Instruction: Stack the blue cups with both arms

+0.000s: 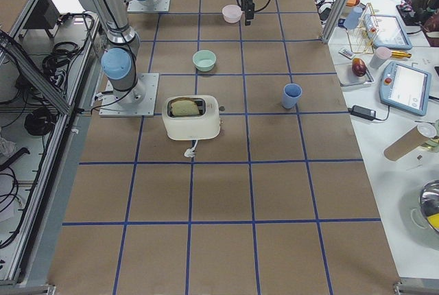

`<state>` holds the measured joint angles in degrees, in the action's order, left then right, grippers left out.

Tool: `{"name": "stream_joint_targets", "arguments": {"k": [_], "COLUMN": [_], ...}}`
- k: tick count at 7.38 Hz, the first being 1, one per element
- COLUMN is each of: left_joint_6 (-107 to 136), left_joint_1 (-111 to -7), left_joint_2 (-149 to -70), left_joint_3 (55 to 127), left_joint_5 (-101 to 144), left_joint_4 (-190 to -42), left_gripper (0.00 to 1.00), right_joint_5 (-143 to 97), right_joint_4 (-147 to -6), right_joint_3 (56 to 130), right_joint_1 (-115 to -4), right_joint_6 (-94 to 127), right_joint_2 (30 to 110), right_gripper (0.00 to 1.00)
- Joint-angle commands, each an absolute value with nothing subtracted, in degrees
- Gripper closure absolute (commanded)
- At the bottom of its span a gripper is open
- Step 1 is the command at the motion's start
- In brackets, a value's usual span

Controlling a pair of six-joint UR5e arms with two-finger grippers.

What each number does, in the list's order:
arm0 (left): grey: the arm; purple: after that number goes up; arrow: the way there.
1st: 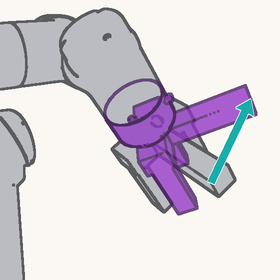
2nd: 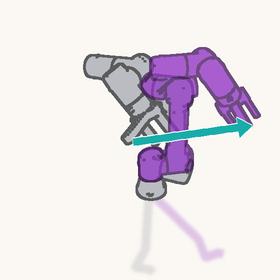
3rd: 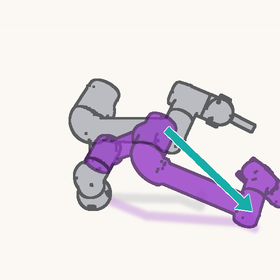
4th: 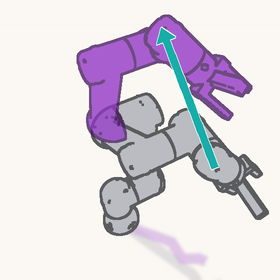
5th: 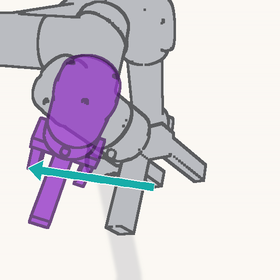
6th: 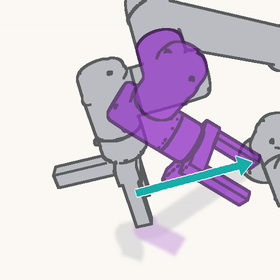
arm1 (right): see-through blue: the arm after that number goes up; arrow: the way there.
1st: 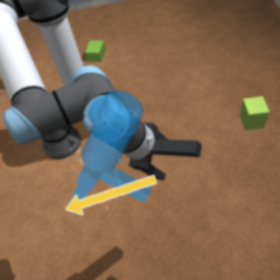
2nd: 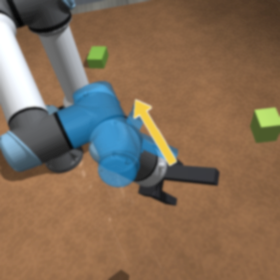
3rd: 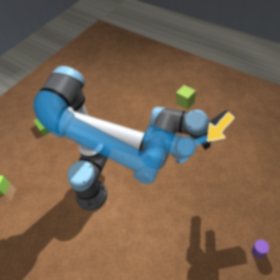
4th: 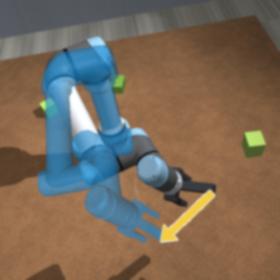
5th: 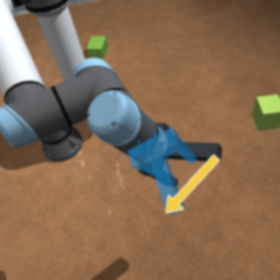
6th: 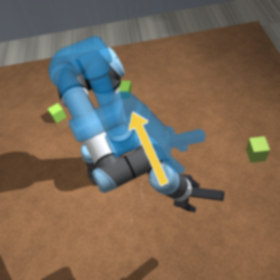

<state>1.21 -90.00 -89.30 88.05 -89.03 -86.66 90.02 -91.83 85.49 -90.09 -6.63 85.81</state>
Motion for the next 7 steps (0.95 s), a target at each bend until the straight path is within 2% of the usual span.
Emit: {"name": "stream_joint_targets", "arguments": {"k": [1,4,7], "left_joint_6": [1.1,1.1,-1.0], "left_joint_1": [-90.0,-90.0,-89.4], "left_joint_2": [-89.3,-91.7,-103.3], "left_joint_3": [88.0,85.0,81.6], "left_joint_5": [-89.0,-88.9,-89.1], "left_joint_4": [-86.7,-87.4,-79.0], "left_gripper": [0.00,0.00,0.00], "right_joint_5": [90.1,90.1,90.0], "right_joint_4": [-91.8,-91.9,-91.8], "right_joint_3": [85.4,85.4,85.4], "right_joint_1": [-90.1,-90.0,-89.8], "right_joint_6": [-6.8,-6.8,-6.8], "right_joint_2": [85.8,85.8,85.8], "right_gripper": [0.00,0.00,0.00]}}
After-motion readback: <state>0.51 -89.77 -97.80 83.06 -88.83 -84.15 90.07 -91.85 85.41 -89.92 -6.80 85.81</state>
